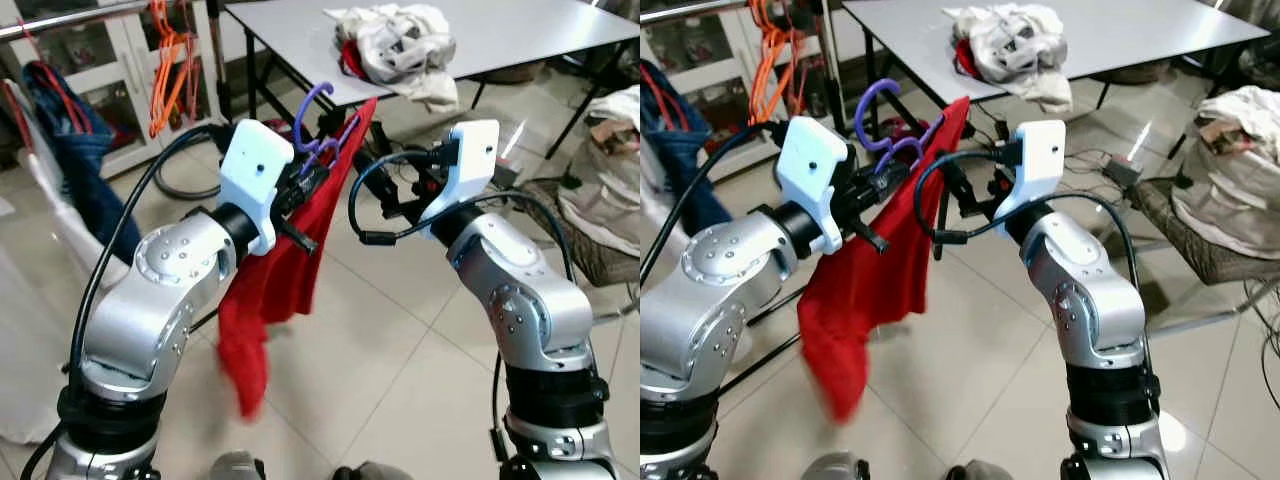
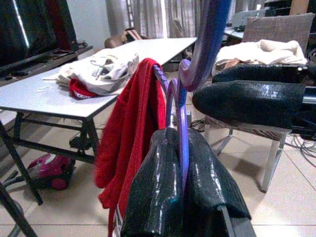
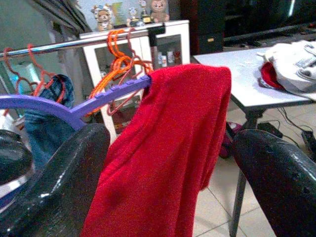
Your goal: Hang hanger
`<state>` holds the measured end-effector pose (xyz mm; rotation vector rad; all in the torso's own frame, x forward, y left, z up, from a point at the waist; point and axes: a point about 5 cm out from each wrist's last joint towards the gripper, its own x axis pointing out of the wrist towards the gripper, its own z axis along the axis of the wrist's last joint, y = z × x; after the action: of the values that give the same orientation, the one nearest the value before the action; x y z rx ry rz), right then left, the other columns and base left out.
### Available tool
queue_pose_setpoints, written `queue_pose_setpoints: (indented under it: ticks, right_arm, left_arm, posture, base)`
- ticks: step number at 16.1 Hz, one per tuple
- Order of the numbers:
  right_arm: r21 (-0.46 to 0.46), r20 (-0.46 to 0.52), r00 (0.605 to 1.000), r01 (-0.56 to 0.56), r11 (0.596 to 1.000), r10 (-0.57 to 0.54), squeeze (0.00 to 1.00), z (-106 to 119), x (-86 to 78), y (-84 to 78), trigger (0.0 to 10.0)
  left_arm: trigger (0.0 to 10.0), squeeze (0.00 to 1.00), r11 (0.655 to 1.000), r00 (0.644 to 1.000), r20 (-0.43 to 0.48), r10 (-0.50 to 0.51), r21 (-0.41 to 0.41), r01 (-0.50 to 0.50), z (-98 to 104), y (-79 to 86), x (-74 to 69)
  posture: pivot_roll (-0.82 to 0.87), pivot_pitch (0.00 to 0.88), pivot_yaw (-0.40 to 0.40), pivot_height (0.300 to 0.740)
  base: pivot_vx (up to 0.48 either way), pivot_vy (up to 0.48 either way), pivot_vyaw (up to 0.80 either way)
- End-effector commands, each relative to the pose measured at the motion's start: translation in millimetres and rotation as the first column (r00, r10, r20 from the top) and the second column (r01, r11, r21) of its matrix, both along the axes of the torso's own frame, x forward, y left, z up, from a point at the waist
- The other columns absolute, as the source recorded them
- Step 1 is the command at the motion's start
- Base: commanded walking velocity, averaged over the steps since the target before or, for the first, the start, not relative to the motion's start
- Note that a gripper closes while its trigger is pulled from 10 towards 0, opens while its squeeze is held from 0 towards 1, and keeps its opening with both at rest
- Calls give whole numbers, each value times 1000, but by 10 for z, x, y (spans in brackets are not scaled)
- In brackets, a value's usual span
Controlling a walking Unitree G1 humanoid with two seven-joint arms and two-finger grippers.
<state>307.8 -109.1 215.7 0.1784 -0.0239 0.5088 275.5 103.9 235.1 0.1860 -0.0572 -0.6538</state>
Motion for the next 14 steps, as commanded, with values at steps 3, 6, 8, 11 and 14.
queue_pose_setpoints:
  ticks: [3, 6, 8, 11, 14]
  right_arm:
    - [-67, -15, 1000, 14, 998, -15, 1000, -8, 58, 9, 10000]
    - [-105, -24, 999, 28, 994, -31, 0, -36, 98, 2, 10000]
    - [-99, -23, 999, 32, 995, -35, 0, -17, 130, 11, 10000]
    - [-86, -22, 999, 34, 996, -36, 0, 3, 161, 40, 10000]
    - [-89, -25, 998, 47, 995, -49, 0, -2, 182, 54, 10000]
  left_arm:
    - [10000, 0, 998, 997, 56, -51, -24, 52, 133, -77, -43]
    - [10000, 0, 996, 995, 62, -75, -33, 77, 161, -106, -76]
    - [10000, 0, 996, 994, 64, -84, -37, 86, 176, -130, -90]
    - [10000, 0, 994, 993, 50, -108, -29, 109, 144, -157, -121]
    - [10000, 0, 993, 992, 49, -113, -36, 115, 154, -176, -131]
  posture:
    - [-4, 38, -75, 740]
    - [-2, 37, -77, 740]
    - [0, 37, -80, 740]
    - [0, 39, -81, 740]
    - [0, 39, -82, 740]
  base:
    - [0, 0, 0]
    - [0, 0, 0]
    - [0, 0, 0]
    - [0, 0, 0]
    - [0, 0, 0]
